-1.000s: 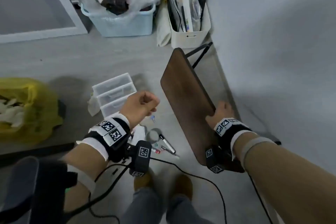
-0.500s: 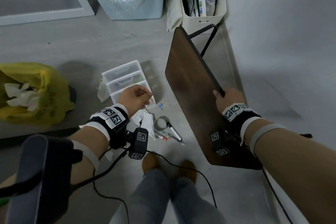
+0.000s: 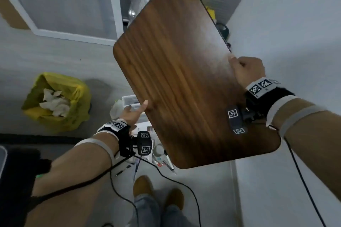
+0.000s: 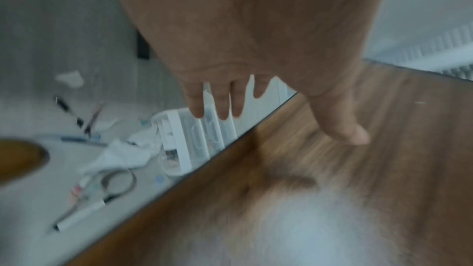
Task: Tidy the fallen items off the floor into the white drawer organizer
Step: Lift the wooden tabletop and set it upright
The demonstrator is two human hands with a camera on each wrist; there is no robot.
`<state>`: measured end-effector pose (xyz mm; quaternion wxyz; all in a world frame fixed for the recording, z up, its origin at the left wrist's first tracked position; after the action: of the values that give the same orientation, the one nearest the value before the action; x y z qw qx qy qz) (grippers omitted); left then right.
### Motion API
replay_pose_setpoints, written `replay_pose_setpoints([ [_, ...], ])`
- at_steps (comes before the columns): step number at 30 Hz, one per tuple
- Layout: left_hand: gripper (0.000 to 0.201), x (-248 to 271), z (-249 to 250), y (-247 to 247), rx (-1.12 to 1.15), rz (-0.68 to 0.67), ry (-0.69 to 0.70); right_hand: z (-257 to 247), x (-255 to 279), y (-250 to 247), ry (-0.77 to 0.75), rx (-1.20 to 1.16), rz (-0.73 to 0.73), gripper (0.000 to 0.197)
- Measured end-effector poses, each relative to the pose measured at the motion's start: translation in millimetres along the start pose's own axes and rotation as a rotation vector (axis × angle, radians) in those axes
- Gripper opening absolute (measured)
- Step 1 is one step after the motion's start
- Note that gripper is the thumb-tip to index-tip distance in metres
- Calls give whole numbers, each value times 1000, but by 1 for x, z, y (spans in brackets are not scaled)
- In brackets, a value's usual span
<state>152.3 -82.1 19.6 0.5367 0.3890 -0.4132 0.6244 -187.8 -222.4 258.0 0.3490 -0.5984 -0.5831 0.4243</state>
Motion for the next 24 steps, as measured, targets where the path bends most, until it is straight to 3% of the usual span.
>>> replay_pose_setpoints([
  [2,121,2,7,2,232,-171,60,-17,-15,-5,4,-70,2,64],
  [5,109,5,12,-13,484,-280,106,-23,-35,-2,13,-174,-4,63],
  [8,85,5,4,-12,620,-506,32,-22,-51,12,22,-214,-51,69],
  [9,73,5,2,-14,627,-525,26,-22,-56,19,31,-207,-70,69],
  [12,55,-8,0,-28,666,-447,110,-20,-76,44,65,-197,-94,70],
  [17,80,-16,20,-25,808,-351,106,-10,-138,88,-8,-166,-135,68],
  [21,66,-13,58,2,926,-340,164,16,-178,121,14,-232,-221,54],
  [24,59,-12,91,33,992,-326,211,86,-184,129,197,-177,-133,81],
])
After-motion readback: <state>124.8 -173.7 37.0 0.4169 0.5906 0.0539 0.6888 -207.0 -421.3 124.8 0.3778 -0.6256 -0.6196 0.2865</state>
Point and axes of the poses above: each hand's wrist, its own x-axis away from the middle knuckle, its own y-axis out of the palm, z = x × y, the point moved 8 cm from there along -x, towards the middle knuckle, and after that the axes turned 13 degrees about -y, right-handed, at the moved point
